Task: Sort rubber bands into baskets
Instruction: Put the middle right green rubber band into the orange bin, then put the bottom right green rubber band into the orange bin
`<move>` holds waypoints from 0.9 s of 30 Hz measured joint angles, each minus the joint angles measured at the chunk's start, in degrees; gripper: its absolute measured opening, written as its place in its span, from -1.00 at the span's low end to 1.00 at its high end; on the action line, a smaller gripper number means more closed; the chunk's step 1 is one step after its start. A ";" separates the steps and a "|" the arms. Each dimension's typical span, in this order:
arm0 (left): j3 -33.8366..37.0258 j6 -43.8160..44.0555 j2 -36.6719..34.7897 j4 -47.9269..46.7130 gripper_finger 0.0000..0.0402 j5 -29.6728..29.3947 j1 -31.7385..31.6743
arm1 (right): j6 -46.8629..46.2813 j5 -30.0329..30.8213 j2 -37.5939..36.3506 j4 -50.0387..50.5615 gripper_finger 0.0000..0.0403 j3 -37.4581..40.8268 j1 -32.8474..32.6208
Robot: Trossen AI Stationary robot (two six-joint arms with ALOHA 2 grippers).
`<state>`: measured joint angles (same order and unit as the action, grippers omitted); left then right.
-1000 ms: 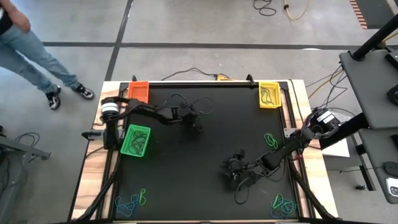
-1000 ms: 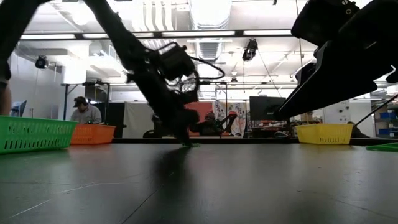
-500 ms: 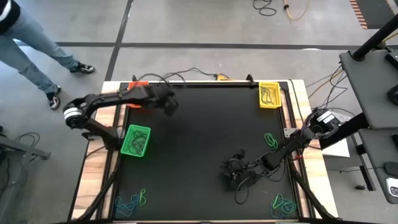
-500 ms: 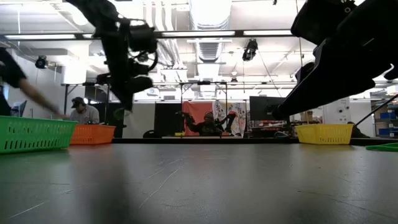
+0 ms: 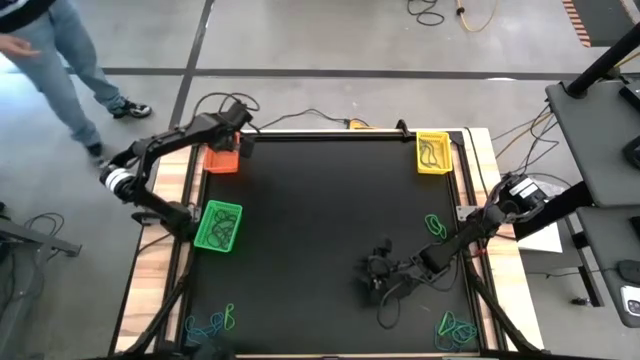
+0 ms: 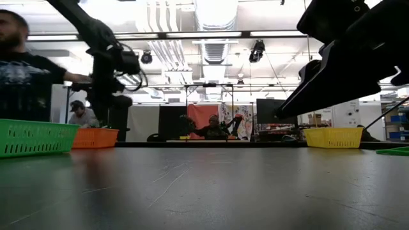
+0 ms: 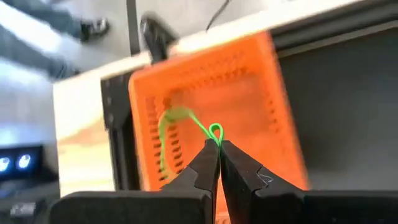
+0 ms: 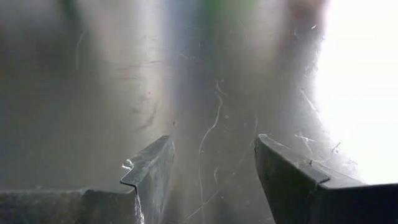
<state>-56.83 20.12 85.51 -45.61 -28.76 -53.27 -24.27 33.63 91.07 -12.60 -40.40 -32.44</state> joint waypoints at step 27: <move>-0.41 -1.24 13.75 -2.50 -0.50 -0.69 -0.89 | -2.32 -0.15 0.00 0.33 0.08 0.07 0.56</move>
<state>-57.23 18.88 99.25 -48.11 -29.45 -54.16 -26.59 33.47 91.07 -12.27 -40.34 -31.88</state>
